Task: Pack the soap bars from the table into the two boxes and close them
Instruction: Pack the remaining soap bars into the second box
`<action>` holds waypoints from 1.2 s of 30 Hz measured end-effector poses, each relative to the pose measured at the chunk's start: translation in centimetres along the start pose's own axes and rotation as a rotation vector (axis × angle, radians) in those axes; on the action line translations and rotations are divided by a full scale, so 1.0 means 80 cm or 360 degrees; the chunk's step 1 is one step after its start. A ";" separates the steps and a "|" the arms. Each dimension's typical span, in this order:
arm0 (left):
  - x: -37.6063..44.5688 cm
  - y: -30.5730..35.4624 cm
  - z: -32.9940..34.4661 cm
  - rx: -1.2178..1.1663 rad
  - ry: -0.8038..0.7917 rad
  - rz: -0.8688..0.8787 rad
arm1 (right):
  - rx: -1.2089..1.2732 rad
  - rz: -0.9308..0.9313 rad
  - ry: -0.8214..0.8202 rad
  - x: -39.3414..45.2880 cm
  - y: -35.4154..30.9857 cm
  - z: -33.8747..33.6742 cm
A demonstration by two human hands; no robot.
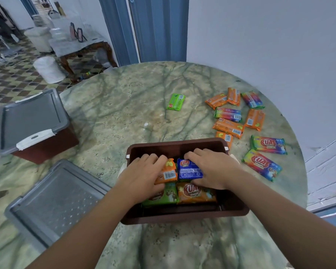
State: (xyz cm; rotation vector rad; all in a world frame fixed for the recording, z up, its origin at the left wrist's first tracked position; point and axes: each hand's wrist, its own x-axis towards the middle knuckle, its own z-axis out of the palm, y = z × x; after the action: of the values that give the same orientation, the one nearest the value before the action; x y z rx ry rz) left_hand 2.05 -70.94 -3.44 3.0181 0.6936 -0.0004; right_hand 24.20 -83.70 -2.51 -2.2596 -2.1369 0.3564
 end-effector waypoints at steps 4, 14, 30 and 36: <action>-0.001 -0.003 0.005 0.0022 -0.0034 0.0080 | -0.0038 0.0006 -0.0042 0.002 0.000 0.003; 0.006 -0.006 -0.003 -0.0126 -0.0020 -0.0070 | -0.0018 0.0058 -0.0056 0.001 -0.001 0.001; 0.007 -0.010 0.003 0.0040 -0.0110 -0.0005 | 0.0080 0.0097 -0.0074 0.004 0.002 0.003; 0.006 -0.008 0.001 -0.0033 -0.0062 -0.0050 | 0.0169 0.0172 0.0003 0.001 0.006 0.000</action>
State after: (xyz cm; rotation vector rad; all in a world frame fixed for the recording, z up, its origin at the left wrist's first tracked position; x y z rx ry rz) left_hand 2.22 -70.12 -3.56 2.9788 0.7325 -0.0523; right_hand 24.65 -83.70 -2.63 -2.3203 -1.9493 0.4585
